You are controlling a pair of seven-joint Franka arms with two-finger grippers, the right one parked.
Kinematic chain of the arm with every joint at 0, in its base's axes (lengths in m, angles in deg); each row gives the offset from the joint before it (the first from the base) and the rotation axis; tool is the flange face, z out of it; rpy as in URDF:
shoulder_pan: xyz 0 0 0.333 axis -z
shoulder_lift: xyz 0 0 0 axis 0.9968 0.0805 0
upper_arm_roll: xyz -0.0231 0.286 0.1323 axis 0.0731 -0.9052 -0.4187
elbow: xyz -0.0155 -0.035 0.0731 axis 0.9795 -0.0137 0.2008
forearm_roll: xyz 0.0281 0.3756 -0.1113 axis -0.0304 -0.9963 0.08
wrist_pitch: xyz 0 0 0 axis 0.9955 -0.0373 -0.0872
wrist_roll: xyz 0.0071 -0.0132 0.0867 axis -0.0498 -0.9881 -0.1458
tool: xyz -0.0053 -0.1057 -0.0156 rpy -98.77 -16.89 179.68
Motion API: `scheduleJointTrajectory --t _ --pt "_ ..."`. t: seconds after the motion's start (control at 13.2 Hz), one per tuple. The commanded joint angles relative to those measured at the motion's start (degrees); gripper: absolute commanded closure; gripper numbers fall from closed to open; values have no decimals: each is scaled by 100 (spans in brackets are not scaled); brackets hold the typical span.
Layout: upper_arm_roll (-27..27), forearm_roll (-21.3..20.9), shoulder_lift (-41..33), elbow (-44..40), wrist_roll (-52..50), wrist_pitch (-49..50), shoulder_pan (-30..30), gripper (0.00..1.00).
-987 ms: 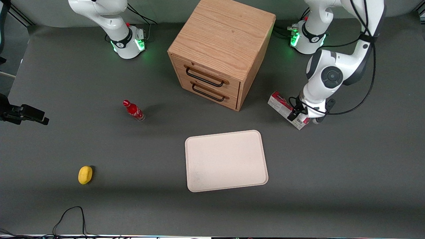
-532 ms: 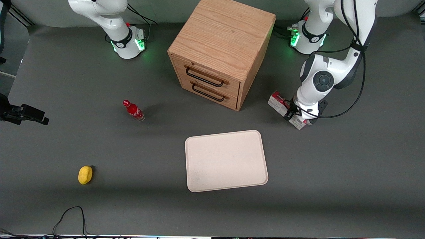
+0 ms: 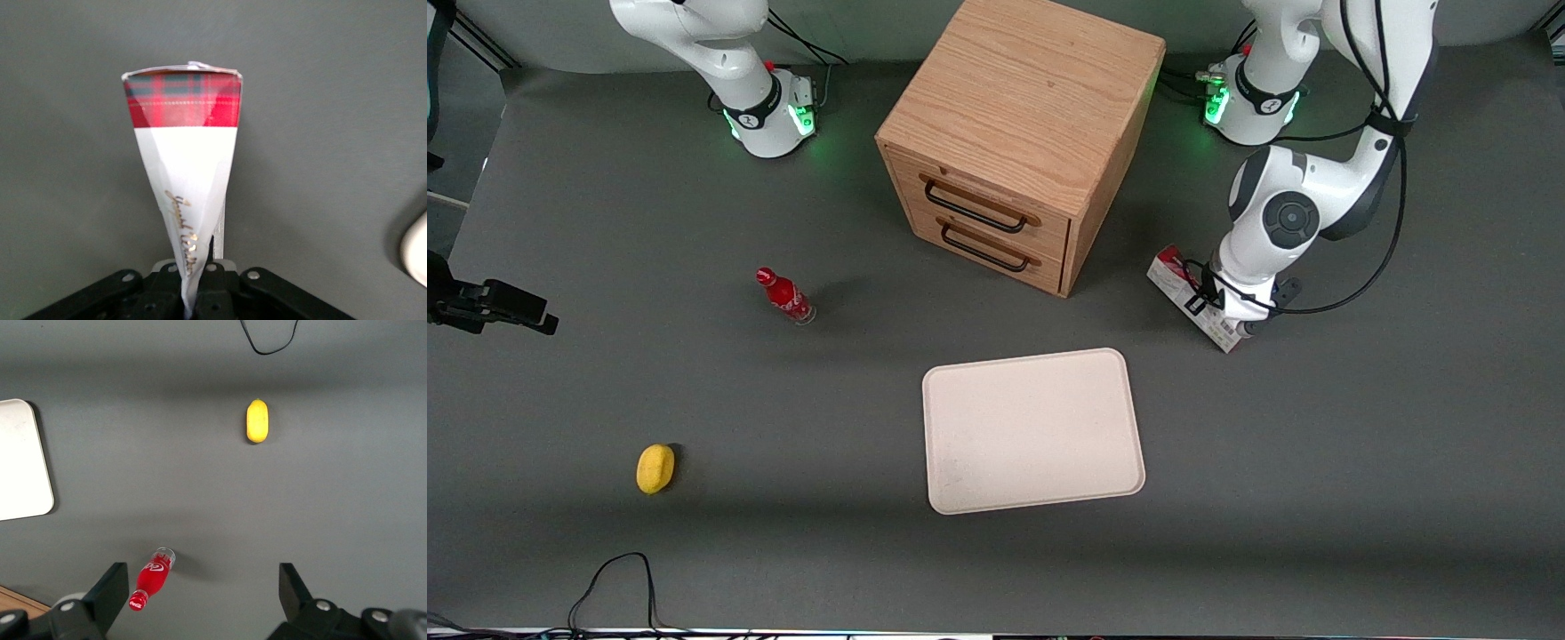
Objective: Place red cookie box on tray
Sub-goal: 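Lift the cookie box with the left gripper, swinging it upright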
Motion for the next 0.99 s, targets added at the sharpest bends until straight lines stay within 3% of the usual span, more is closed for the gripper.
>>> scheduleJointTrajectory --t 0.0,0.46,0.76,0.91 --pt "-289 6 -140 -954 1080 981 4 100" --pt "-659 33 157 -4310 3244 4083 -23 100" --pt "-606 42 1271 -6831 3738 5719 178 100" --pt "-563 50 1992 -7897 3748 6091 486 100"
